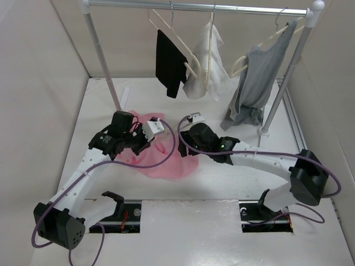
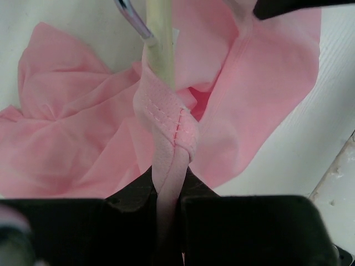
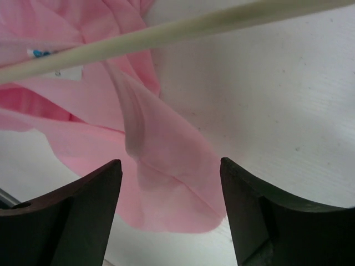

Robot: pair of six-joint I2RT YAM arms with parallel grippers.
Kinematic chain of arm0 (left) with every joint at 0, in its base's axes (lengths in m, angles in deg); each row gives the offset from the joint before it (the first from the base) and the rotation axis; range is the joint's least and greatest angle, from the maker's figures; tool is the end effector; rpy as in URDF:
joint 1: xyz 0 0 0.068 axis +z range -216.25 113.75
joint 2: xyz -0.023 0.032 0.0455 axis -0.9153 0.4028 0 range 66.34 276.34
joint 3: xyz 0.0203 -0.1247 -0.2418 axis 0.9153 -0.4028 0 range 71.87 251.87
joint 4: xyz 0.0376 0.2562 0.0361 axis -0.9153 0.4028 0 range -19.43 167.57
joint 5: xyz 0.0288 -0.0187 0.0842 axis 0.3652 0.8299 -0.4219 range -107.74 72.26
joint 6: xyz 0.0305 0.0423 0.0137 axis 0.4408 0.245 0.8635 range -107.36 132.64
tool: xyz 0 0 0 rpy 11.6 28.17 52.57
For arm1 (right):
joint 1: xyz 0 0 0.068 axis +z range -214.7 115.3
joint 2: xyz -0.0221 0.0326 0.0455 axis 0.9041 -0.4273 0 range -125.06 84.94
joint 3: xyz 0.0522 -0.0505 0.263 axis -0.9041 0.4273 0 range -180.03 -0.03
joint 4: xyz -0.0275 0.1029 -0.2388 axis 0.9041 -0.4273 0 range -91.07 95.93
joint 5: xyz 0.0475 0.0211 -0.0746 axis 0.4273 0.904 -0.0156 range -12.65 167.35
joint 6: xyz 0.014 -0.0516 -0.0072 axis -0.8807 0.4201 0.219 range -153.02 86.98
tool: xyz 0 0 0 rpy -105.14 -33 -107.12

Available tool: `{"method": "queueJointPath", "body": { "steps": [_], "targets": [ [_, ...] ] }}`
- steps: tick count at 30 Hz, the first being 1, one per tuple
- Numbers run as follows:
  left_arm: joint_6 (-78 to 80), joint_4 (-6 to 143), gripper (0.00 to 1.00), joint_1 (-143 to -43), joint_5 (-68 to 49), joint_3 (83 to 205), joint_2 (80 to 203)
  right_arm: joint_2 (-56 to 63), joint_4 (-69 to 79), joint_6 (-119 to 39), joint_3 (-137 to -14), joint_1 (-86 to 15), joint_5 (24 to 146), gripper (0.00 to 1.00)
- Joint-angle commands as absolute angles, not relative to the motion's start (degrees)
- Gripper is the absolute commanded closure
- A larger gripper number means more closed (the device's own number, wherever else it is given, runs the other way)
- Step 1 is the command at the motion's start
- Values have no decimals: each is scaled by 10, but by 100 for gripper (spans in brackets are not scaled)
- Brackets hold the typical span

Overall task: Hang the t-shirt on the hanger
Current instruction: Place tshirt on hanger

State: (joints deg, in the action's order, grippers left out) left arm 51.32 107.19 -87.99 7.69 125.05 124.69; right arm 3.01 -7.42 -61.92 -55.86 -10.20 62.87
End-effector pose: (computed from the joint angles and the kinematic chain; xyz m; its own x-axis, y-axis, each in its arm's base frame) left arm 0.1895 -0.0921 0.3052 -0.0882 0.6428 -0.7610 0.8802 0.4080 0.2426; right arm 0.1890 0.2498 0.2521 -0.6498 -0.1050 -0.7528 -0.4136 0.8798 0.2343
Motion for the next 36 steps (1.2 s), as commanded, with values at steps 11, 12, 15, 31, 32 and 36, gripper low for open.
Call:
{"method": "queueJointPath", "body": {
  "steps": [11, 12, 15, 31, 32, 36],
  "targets": [
    [510, 1032, 100, -880, 106, 1250, 1258, -80, 5, -631, -615, -97, 659, 33],
    [504, 1032, 100, -880, 106, 1250, 1258, -91, 5, -631, -620, -97, 659, 40],
    [504, 1037, 100, -880, 106, 1261, 1258, -115, 5, -641, -620, -124, 685, 84],
    [789, 1134, 100, -872, -4, 1198, 1195, 143, 0, -591, -401, -316, 740, 100],
    [789, 1134, 100, -872, -15, 1198, 1214, 159, -7, -565, -408, -316, 740, 100],
    [758, 1107, 100, -877, -63, 1213, 1283, 176, -71, -482, -456, -316, 735, 100]
  ]
}}
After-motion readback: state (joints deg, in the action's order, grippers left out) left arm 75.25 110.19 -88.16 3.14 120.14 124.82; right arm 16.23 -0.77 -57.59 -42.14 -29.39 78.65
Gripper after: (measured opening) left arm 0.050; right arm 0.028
